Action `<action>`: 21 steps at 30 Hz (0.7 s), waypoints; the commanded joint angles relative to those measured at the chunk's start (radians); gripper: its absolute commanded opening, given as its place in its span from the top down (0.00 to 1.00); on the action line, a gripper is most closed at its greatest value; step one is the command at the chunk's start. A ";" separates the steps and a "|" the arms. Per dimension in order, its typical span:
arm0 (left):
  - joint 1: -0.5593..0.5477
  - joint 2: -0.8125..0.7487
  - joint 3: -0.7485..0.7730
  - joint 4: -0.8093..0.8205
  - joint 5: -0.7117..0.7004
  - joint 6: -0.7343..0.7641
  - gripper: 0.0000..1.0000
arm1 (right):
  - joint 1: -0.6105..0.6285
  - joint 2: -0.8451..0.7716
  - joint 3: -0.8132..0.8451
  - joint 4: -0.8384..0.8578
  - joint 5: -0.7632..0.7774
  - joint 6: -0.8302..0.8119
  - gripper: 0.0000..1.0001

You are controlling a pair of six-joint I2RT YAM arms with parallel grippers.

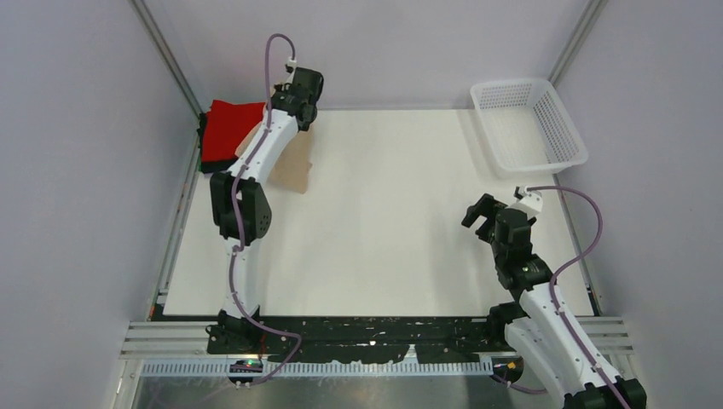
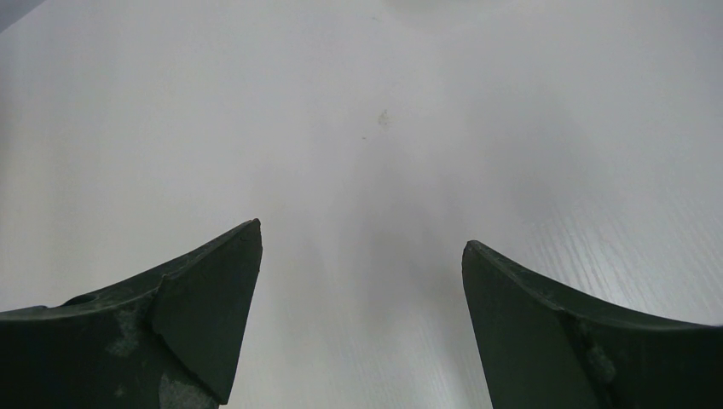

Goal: Fold and stack the t-shirts
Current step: Put the neatly folded tshirt into the corner of the board with the left arm

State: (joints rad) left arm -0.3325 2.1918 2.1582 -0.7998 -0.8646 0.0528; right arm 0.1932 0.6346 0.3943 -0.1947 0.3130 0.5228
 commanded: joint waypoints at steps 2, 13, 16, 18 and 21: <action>0.026 -0.035 0.114 0.107 -0.040 0.139 1.00 | 0.000 0.052 0.032 0.042 0.056 -0.033 0.04; 0.055 -0.116 0.188 0.137 0.046 0.195 1.00 | 0.000 0.127 0.061 0.039 0.018 -0.039 0.05; 0.063 -0.108 0.258 0.128 0.049 0.195 1.00 | 0.000 0.130 0.063 0.040 0.004 -0.041 0.05; 0.070 -0.108 0.271 0.140 0.053 0.198 1.00 | 0.000 0.130 0.065 0.037 0.010 -0.042 0.04; 0.089 -0.103 0.273 0.152 0.063 0.186 1.00 | 0.000 0.126 0.066 0.031 0.018 -0.042 0.05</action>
State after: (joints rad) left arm -0.2749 2.1628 2.3737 -0.7364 -0.7956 0.2268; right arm 0.1932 0.7658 0.4164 -0.1947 0.3180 0.4934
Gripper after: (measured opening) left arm 0.083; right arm 0.955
